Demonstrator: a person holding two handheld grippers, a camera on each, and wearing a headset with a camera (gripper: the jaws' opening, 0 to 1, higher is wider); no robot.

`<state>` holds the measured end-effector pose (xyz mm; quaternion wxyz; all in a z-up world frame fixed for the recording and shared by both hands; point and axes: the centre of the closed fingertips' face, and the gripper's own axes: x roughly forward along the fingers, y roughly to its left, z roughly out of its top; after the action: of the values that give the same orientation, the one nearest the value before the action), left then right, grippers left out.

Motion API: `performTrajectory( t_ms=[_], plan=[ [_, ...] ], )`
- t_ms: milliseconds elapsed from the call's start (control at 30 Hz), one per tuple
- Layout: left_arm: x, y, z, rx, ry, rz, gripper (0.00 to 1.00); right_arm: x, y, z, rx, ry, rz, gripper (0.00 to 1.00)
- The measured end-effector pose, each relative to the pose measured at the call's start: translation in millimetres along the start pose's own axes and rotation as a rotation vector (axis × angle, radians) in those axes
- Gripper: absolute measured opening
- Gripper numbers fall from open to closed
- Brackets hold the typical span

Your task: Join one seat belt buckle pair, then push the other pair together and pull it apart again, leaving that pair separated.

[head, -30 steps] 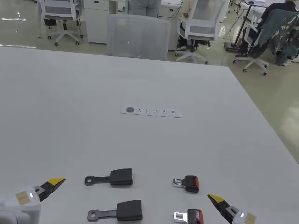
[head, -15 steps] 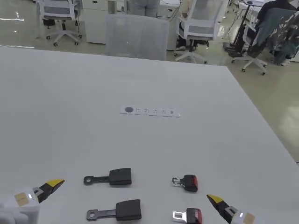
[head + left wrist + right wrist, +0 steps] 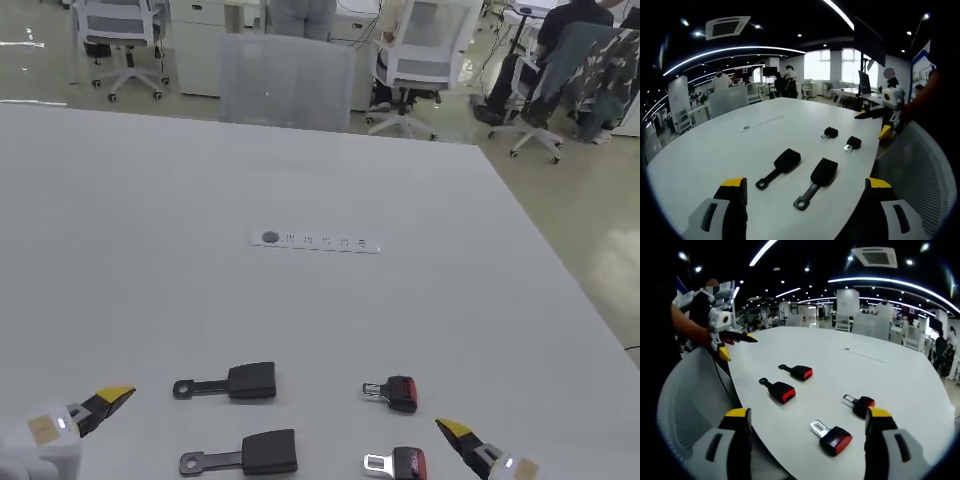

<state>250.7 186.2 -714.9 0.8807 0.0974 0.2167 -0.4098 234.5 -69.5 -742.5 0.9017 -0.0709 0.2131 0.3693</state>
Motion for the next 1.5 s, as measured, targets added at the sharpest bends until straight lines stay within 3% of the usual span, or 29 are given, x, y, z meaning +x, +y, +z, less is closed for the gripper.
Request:
performTrajectory(
  t_ms=[367, 733, 1500],
  plan=[
    [1.0, -6.1, -3.5, -0.002, 0.006, -0.015, 1.00, 1.5, 4.5, -1.5, 0.004, 0.000, 0.004, 0.96],
    [1.8, -4.0, -3.3, -0.006, 0.006, -0.011, 1.00, 0.9, 4.4, -3.5, 0.009, 0.002, 0.006, 0.95],
    [16.0, -3.9, -1.1, 0.001, 0.025, -0.020, 1.00, 1.4, -12.2, -7.0, 0.010, 0.013, 0.021, 0.93]
  ],
)
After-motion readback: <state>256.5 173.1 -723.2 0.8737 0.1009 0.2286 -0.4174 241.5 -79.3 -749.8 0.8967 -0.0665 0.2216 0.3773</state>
